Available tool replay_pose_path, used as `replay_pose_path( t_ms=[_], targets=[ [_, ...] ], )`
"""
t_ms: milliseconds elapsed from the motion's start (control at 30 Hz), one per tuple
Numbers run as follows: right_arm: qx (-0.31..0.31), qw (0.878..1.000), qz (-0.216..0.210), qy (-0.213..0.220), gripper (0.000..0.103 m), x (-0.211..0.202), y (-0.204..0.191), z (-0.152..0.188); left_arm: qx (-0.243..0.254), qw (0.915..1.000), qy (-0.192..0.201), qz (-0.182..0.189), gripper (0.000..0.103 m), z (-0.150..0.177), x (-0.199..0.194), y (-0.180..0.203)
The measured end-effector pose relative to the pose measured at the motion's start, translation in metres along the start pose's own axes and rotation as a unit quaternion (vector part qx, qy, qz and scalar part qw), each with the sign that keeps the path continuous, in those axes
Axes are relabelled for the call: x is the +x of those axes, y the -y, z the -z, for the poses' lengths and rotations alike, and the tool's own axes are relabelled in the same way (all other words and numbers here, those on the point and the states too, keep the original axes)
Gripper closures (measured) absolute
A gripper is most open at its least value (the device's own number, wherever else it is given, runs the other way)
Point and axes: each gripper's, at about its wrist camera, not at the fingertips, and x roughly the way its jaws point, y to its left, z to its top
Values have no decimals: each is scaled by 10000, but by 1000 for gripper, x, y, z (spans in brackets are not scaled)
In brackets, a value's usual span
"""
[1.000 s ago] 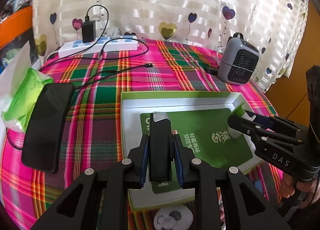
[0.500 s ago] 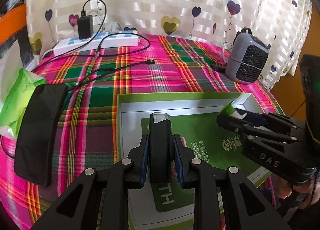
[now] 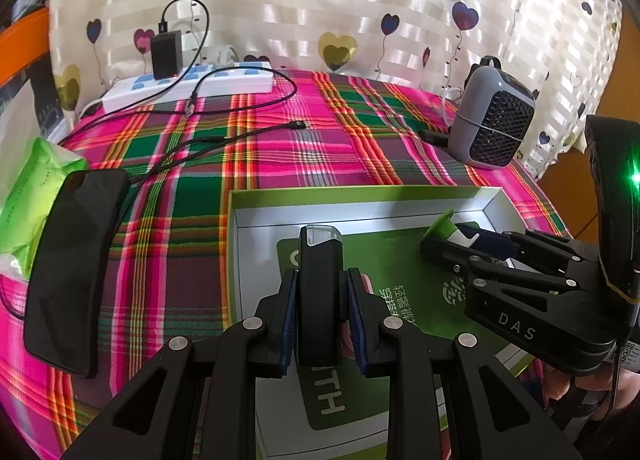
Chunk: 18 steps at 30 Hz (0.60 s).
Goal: Organize rigid objects
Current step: 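Lower the black stick and spool into the box and open both grippers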
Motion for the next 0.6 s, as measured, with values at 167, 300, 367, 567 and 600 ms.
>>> replay_pose_path(
  t_ms=[167,300,367,567,600],
  targets=[
    [31,10000,-23,-3,68,0,1,0,25,10000,10,-43,79,-1,0,0],
    [89,10000,-40,-1,68,0,1,0,94,9999,12,-93,75,1,-1,4],
    [110,9999,-48,0,68,0,2,1,115,9999,14,-100,73,1,-2,5],
    [226,9997,-103,13,66,-1,4,2,121,9999,23,-113,72,1,-2,6],
    [239,9996,-115,15,64,-1,5,2,115,9999,35,-122,71,2,-2,6]
  ],
)
